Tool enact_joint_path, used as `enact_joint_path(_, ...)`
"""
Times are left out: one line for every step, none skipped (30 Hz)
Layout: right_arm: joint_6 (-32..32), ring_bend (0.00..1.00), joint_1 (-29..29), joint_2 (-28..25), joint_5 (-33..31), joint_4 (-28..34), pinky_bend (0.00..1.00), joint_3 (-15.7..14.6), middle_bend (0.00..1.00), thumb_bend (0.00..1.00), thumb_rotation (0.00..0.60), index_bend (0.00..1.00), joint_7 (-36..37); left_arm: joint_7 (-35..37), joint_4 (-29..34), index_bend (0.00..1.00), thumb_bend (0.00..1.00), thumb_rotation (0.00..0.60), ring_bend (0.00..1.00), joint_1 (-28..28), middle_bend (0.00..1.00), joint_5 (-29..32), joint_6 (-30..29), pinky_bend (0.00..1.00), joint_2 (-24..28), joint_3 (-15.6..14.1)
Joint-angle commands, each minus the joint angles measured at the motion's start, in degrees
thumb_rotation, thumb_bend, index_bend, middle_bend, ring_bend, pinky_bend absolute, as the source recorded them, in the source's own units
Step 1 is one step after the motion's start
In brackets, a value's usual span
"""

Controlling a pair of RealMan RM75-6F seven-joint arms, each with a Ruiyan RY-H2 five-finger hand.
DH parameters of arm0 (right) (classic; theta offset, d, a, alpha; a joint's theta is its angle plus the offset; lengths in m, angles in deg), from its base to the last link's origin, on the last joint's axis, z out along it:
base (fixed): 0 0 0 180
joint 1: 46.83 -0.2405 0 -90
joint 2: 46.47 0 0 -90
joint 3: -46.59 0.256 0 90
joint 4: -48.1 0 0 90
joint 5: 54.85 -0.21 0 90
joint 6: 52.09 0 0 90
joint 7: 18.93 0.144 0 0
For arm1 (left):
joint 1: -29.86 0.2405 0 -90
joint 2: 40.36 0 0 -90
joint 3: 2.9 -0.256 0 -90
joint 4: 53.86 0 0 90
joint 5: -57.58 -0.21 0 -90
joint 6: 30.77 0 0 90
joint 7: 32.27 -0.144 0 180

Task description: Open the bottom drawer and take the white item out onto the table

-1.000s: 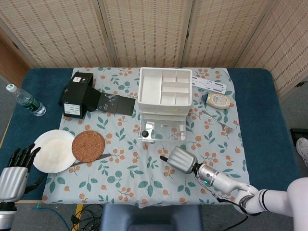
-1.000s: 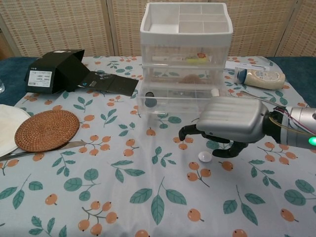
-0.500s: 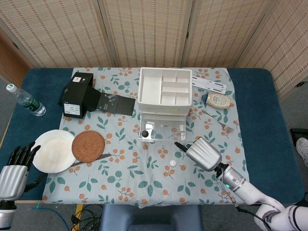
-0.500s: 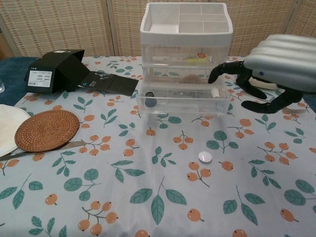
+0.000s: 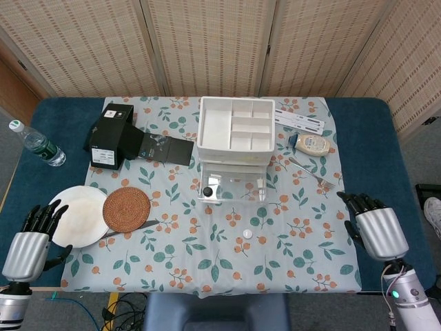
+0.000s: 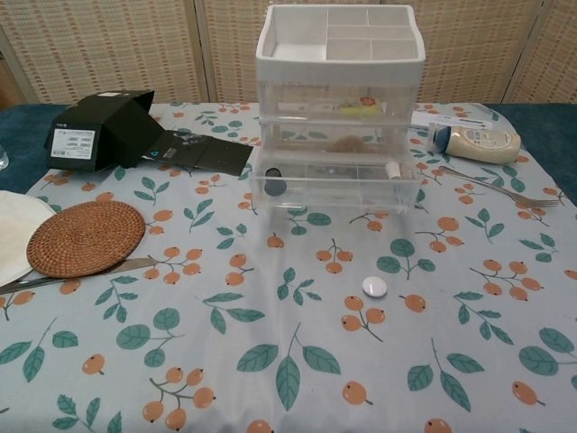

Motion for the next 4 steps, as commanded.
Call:
enact_joint_path(2.6, 0.07, 4.0, -0.4, -2.2, -1.9, 0.21, -0.3, 0.06, 0.42, 0.6, 0.04, 4.6, 0.0, 0.0, 0.1, 0.25, 0.6, 0.1, -0.1, 0.07, -0.4, -0.2, 0.06, -0.2, -0.1)
enact_joint_path(3.0, 0.07, 4.8, -0.3, -2.5, -2.4, 0.2, -0.3, 0.06, 0.42, 0.6, 0.04, 5.5, -0.1, 0.1, 0.1, 0.25, 0.6, 0.1, -0.1, 0.07, -0.5, -0.2, 0.06, -0.2, -0.2)
enact_joint_path(3.2, 0.07, 5.5, -0.2, -2.7, -2.9, 0.19, -0.3, 0.06, 0.42, 0.6, 0.03, 6.3, -0.2, 0.1, 0.1, 0.25, 0.6, 0.1, -0.1, 0.07, -0.6, -0.3, 0.06, -0.3, -0.2)
enact_joint_path(3.3, 0.06, 6.2, -0.1, -3.0, -3.3, 0.19, -0.3, 0.06, 0.42, 0.6, 0.03, 7.2, -0.2, 0.2, 0.1, 0.26, 0.6, 0.1, -0.1, 0.07, -0.7, -0.3, 0.06, -0.4, -0.2)
